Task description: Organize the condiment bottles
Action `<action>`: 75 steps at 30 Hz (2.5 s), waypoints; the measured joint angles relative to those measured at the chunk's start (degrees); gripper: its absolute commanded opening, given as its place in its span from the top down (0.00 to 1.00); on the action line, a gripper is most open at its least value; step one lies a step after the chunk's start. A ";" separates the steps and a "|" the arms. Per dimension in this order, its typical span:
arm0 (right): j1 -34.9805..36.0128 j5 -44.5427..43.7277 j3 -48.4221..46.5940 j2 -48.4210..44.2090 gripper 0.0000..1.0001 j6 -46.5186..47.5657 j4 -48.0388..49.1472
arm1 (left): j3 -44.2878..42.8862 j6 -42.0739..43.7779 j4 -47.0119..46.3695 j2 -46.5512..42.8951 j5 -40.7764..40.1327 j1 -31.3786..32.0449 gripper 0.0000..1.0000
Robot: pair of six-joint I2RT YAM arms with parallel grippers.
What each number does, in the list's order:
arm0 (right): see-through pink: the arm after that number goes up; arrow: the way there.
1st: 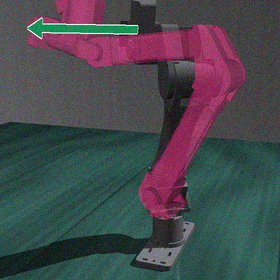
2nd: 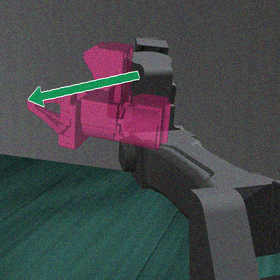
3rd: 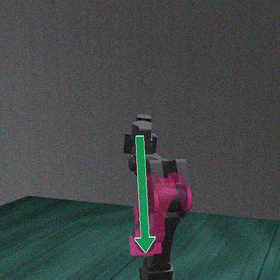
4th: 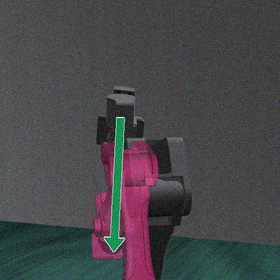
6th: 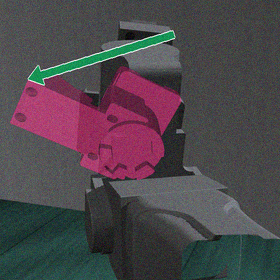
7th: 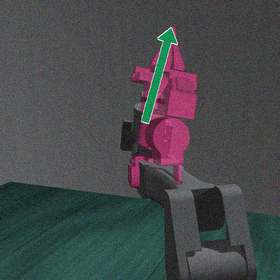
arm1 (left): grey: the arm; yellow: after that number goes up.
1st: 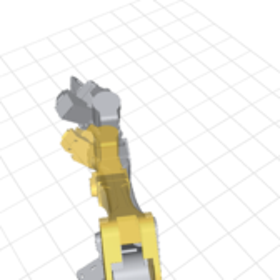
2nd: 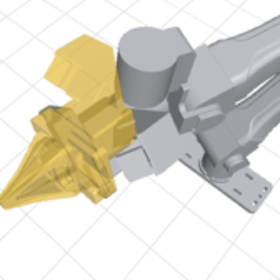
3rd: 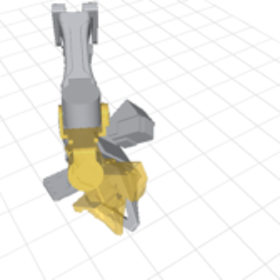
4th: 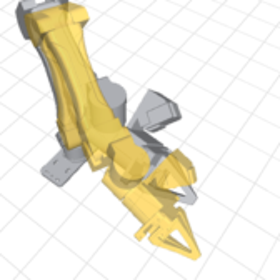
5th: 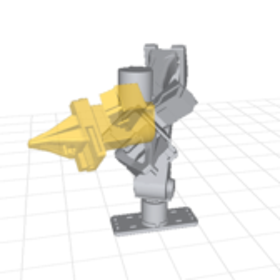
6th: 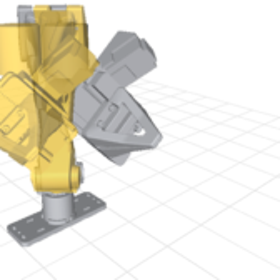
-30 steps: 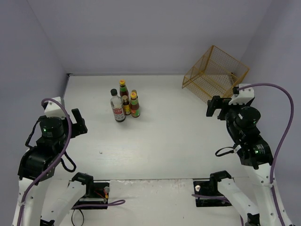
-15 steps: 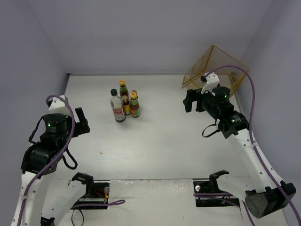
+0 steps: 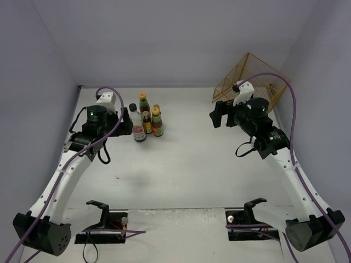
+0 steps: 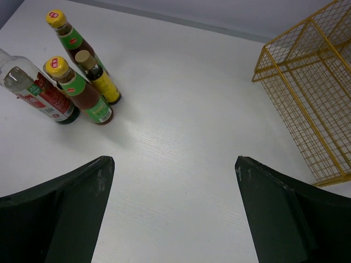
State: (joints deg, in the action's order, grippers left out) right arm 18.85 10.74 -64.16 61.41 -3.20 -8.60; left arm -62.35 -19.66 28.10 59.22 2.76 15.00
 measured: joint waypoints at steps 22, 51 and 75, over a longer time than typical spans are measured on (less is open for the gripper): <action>0.00 0.59 0.74 -3.28 0.01 0.00 -2.78 | -1.70 6.19 -21.49 20.06 3.06 0.11 0.47; 0.00 0.33 2.29 -7.02 0.00 0.00 -4.61 | -1.53 10.67 -9.18 8.48 1.64 7.82 1.00; 0.00 -3.28 2.29 -12.37 0.00 0.00 -10.64 | -24.50 11.23 -19.50 40.79 -5.73 30.62 1.00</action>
State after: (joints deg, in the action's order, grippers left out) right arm 18.85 7.46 -61.87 49.04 -3.20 -19.25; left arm -86.85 -8.43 8.60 100.01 -2.96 45.63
